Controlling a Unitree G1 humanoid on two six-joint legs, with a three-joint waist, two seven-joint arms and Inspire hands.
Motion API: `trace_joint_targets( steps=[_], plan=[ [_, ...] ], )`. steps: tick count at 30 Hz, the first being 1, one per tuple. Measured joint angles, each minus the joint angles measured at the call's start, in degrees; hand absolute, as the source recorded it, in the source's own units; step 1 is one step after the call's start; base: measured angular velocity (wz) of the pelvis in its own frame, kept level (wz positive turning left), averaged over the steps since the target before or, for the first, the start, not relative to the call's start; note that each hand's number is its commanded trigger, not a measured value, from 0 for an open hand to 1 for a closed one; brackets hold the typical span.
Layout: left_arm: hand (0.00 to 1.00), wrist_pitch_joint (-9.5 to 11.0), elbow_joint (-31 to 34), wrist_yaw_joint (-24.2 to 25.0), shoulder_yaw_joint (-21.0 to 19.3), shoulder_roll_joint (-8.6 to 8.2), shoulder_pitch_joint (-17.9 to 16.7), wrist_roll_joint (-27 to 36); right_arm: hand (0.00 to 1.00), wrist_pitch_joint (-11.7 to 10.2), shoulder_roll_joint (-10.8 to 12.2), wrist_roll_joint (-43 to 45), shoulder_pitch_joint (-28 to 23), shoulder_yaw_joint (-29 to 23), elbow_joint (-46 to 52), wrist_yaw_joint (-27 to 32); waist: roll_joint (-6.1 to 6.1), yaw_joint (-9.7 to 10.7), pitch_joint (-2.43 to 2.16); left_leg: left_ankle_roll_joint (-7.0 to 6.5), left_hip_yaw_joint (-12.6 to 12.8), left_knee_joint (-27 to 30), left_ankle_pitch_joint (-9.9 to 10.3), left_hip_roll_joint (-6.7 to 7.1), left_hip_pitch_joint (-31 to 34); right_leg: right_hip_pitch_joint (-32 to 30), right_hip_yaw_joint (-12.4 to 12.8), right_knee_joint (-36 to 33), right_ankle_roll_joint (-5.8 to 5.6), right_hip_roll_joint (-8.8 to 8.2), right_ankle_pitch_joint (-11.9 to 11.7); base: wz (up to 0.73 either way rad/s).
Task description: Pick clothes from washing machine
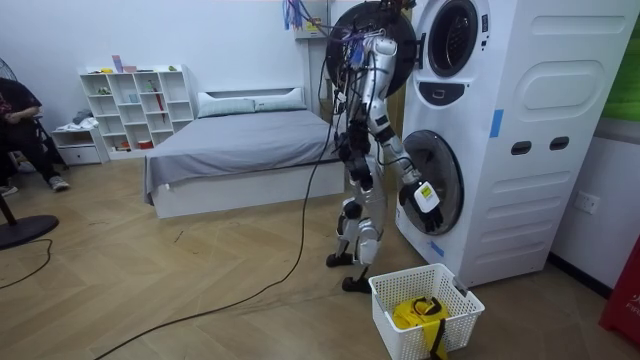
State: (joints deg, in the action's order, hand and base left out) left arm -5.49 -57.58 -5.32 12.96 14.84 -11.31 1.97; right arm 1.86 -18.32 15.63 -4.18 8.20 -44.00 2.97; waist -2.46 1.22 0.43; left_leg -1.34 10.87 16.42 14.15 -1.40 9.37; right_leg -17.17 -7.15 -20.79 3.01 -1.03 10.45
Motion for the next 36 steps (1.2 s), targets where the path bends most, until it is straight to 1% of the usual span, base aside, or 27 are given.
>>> trace_joint_targets(
  steps=[1,2,3,5,7,9,11,12,13,14,15,17,18,20,21,22,24,26,28,29,30,31,32,34,36],
  plan=[
    [0.00,0.00,0.30,0.08,-0.16,0.00,-0.41,0.00,0.00,0.00,0.00,-0.63,-0.39,0.00,-0.72,-0.23,0.16,0.11,-0.09,0.00,-0.53,-0.02,0.00,-0.06,-0.36,1.02,-0.80,0.72,0.00,-0.01,0.01,0.59],
    [0.00,0.08,0.58,0.22,-0.42,0.00,-0.82,0.00,0.00,0.10,-0.01,-2.13,-1.21,0.04,-1.60,-0.71,0.38,-0.12,-0.09,0.00,-1.33,-0.12,0.00,-0.21,-1.25,3.23,-2.12,2.21,-0.03,0.05,-0.01,0.52],
    [0.00,0.10,0.61,0.44,-0.64,-0.02,-0.89,-0.13,0.00,0.05,0.04,-3.10,-1.63,0.02,-1.98,-0.78,0.52,-0.12,-0.09,0.01,-1.88,-0.14,0.00,-0.28,-1.69,4.25,-2.91,3.05,-0.06,0.05,-0.04,0.66],
    [0.00,0.23,0.62,1.37,-2.07,-0.23,-1.04,-0.60,0.00,-0.10,0.14,-5.44,-2.67,-0.11,-4.57,-1.29,0.70,-0.12,-0.10,0.02,-1.97,-0.36,0.01,-0.88,-3.20,8.66,-5.87,6.32,-0.36,0.18,-0.39,0.68],
    [0.00,0.71,0.72,1.58,-3.43,-0.26,-1.32,-1.50,0.00,-0.21,0.14,-6.55,-2.56,-0.59,-6.95,-1.71,0.85,-0.36,-0.20,0.02,-1.97,-1.13,0.01,-0.89,-4.71,10.96,-7.19,7.81,-0.53,0.16,-0.48,0.42],
    [0.00,0.77,0.75,1.56,-4.32,-0.25,-1.73,-1.59,0.00,-0.44,0.14,-8.23,-2.02,-0.61,-8.25,-2.04,0.80,-0.64,-0.24,0.03,-2.25,-1.96,0.00,-0.86,-5.94,12.56,-7.58,8.79,-0.70,0.21,-0.47,0.18],
    [0.00,0.85,0.74,1.77,-4.59,-0.27,-1.76,-1.65,0.00,-1.34,0.29,-10.51,-1.41,-0.54,-11.04,-2.53,0.81,-1.17,-0.24,0.10,-3.36,-3.22,-0.04,-0.69,-7.07,13.50,-8.24,9.17,-0.80,0.17,-0.48,0.09],
    [0.00,0.91,0.65,1.93,-5.00,-0.30,-1.71,-1.65,0.00,-1.50,0.32,-11.32,-1.21,-0.55,-12.09,-2.55,0.83,-1.22,-0.27,0.15,-3.43,-3.71,-0.07,-0.68,-7.42,13.74,-8.54,9.25,-0.82,0.16,-0.47,0.16],
    [0.00,1.03,0.58,1.99,-6.00,-0.31,-1.72,-1.83,0.00,-1.78,0.41,-12.79,-1.10,-0.58,-14.18,-2.55,1.23,-1.43,-0.12,0.52,-3.66,-4.91,-0.34,-0.55,-8.67,14.64,-8.74,9.42,-0.91,0.17,-0.41,0.19],
    [0.00,1.09,0.11,1.94,-6.61,-0.25,-1.90,-2.38,0.00,-1.77,0.47,-14.12,-1.28,-0.62,-16.13,-2.54,1.72,-1.50,0.04,0.60,-3.69,-5.73,-0.44,-0.23,-9.99,15.97,-8.87,9.94,-0.96,0.24,-0.38,0.19],
    [0.00,1.04,-0.40,1.93,-7.10,-0.31,-2.16,-3.04,0.00,-1.71,0.52,-15.08,-1.57,-0.65,-17.53,-2.40,2.02,-1.56,0.07,0.60,-3.70,-5.99,-0.44,-0.13,-11.02,17.09,-9.04,10.32,-1.11,0.23,-0.29,0.12],
    [0.00,0.87,-0.64,1.96,-7.24,-0.33,-2.53,-4.45,0.00,-1.67,0.70,-16.08,-1.96,-0.71,-18.80,-2.29,2.35,-1.49,-0.07,0.60,-3.82,-6.04,-0.44,-0.11,-11.97,18.22,-9.46,10.32,-1.12,0.13,-0.29,0.10],
    [0.00,0.81,-0.72,1.96,-7.36,-0.36,-2.55,-5.41,0.00,-1.50,0.92,-16.34,-2.45,-0.80,-19.39,-2.28,2.76,-1.49,-0.16,0.60,-3.82,-6.04,-0.44,-0.09,-12.30,18.63,-9.64,10.31,-1.13,0.11,-0.29,0.12],
    [0.00,0.80,-0.78,2.01,-7.77,-0.55,-2.54,-6.70,0.00,-1.27,1.30,-16.36,-2.40,-1.30,-20.89,-2.23,3.20,-1.52,-0.07,0.60,-3.98,-6.14,-0.44,-0.04,-12.81,19.22,-9.97,10.38,-1.17,0.03,-0.32,0.09],
    [0.00,0.80,-1.03,2.02,-8.18,-0.74,-2.53,-6.71,0.00,-1.11,1.53,-16.50,-2.52,-2.09,-21.35,-2.16,3.24,-1.50,-0.10,0.60,-4.08,-6.23,-0.44,-0.02,-13.03,19.47,-10.15,10.39,-1.21,-0.01,-0.34,0.08],
    [0.00,0.78,-1.54,2.02,-8.74,-1.03,-2.52,-6.80,0.00,-0.96,2.15,-17.15,-2.60,-3.49,-22.05,-1.51,3.23,-1.46,-0.06,0.59,-4.25,-6.27,-0.44,0.04,-13.55,20.12,-10.26,10.54,-1.28,-0.06,-0.38,0.06],
    [0.00,0.62,-2.09,2.03,-9.61,-1.23,-2.55,-8.36,0.00,-0.80,3.05,-18.93,-3.05,-4.66,-23.04,-1.07,3.24,-1.40,-0.11,0.59,-4.52,-6.37,-0.43,0.06,-14.16,21.10,-10.29,11.19,-1.45,-0.10,-0.49,0.08],
    [0.00,0.38,-2.08,2.02,-10.08,-1.57,-2.59,-10.81,0.00,-0.46,3.90,-20.42,-3.75,-4.93,-22.72,-1.06,2.86,-1.60,-0.14,0.57,-4.53,-6.21,-0.42,0.09,-14.23,21.18,-10.31,11.11,-1.69,-0.36,-0.49,0.02],
    [0.00,0.05,-2.07,2.08,-10.09,-1.81,-2.86,-11.73,0.00,-0.44,4.88,-20.39,-3.76,-4.96,-22.41,-1.10,2.60,-1.67,-0.24,0.45,-4.53,-5.89,-0.35,0.28,-14.18,21.20,-10.28,10.93,-1.95,-0.56,-0.35,0.00],
    [0.00,-0.46,-2.13,2.21,-10.09,-2.12,-2.89,-11.76,0.00,-0.44,5.50,-20.38,-3.81,-4.93,-22.03,-1.23,2.24,-1.68,-0.15,0.36,-4.46,-5.48,-0.30,0.34,-14.22,21.19,-10.14,10.51,-1.98,-0.68,-0.33,-0.04],
    [0.00,-0.53,-2.20,2.32,-10.10,-2.32,-2.89,-11.76,0.00,-0.45,5.73,-20.39,-3.77,-4.93,-21.89,-1.30,2.11,-1.67,-0.11,0.36,-4.46,-5.28,-0.30,0.35,-14.28,21.13,-10.12,10.13,-2.01,-0.77,-0.31,0.00],
    [0.00,-0.56,-2.24,2.80,-10.10,-2.78,-2.88,-11.78,0.00,-0.47,6.08,-20.40,-3.87,-4.94,-21.42,-1.67,1.73,-1.61,0.02,0.28,-4.48,-4.86,-0.25,0.45,-14.32,21.12,-9.98,9.53,-2.13,-0.96,-0.19,0.00],
    [0.00,-0.56,-2.24,3.65,-10.09,-3.01,-2.81,-11.87,0.00,-0.46,5.95,-20.40,-3.84,-4.95,-21.05,-2.00,1.52,-1.64,0.25,-0.22,-4.48,-4.64,0.05,0.83,-14.45,21.02,-9.66,8.86,-2.28,-1.07,0.28,0.00],
    [0.00,-0.62,-2.34,4.45,-10.09,-3.12,-2.91,-13.00,0.00,-0.50,5.90,-20.34,-3.65,-4.91,-20.83,-2.66,1.24,-1.78,0.34,-0.46,-4.46,-4.66,0.27,0.93,-14.80,21.05,-8.89,8.14,-2.47,-0.99,0.97,-0.03],
    [0.00,-0.71,-2.32,4.72,-10.09,-3.12,-3.31,-13.99,0.00,-0.51,5.96,-20.41,-3.66,-4.86,-20.84,-3.24,1.06,-1.74,0.25,-0.46,-4.40,-4.54,0.26,0.85,-15.29,21.11,-8.74,8.13,-2.48,-1.21,1.17,-0.04]
  ],
)
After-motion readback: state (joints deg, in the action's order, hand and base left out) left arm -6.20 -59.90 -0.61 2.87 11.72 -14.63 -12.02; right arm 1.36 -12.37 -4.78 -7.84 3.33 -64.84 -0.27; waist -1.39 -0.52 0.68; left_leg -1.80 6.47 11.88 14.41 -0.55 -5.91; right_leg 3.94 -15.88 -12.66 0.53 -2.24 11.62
